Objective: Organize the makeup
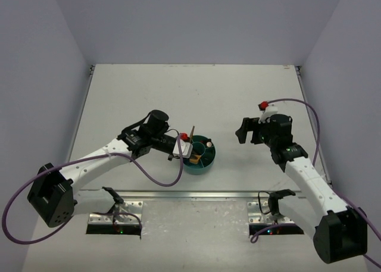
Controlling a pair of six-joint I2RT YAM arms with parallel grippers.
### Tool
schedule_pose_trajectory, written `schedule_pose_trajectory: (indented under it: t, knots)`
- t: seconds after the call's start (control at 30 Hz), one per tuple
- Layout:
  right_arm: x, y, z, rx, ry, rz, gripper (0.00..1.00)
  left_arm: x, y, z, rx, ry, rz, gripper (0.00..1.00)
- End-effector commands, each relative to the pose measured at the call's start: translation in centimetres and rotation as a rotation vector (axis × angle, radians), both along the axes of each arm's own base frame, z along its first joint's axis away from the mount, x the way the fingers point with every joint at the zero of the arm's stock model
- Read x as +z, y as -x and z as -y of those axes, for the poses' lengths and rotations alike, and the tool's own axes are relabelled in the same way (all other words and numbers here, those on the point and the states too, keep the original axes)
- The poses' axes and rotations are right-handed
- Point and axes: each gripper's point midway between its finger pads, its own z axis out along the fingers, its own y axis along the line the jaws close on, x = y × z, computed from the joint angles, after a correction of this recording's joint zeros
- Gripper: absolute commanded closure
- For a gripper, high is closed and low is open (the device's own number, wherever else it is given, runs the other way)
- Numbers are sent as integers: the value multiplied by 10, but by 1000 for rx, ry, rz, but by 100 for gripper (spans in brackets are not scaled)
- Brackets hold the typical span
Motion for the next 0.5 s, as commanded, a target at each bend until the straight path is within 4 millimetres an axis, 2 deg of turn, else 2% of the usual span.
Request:
schedule_pose_trajectory:
  t: [0.0,0.13,0.2,0.3,0.37,0.43,0.47]
  knots:
    - [4,4,8,-37,15,43,1,5,-10,7,-21,52,123,100]
    - [-2,10,11,-37,29,22,1,2,-17,9,-6,35,129,100]
    - [-5,13,14,-46,44,-8,1,2,-17,8,-5,32,129,60]
    - [-6,13,16,-64,48,-22,1,1,-16,6,-7,16,131,24]
    - [-2,13,16,-71,38,-14,1,16,-19,9,-2,32,141,13]
    - [0,12,16,-75,32,-8,1,29,-21,12,12,46,117,10]
    - [2,11,15,-78,23,-3,1,53,-26,18,20,83,124,9]
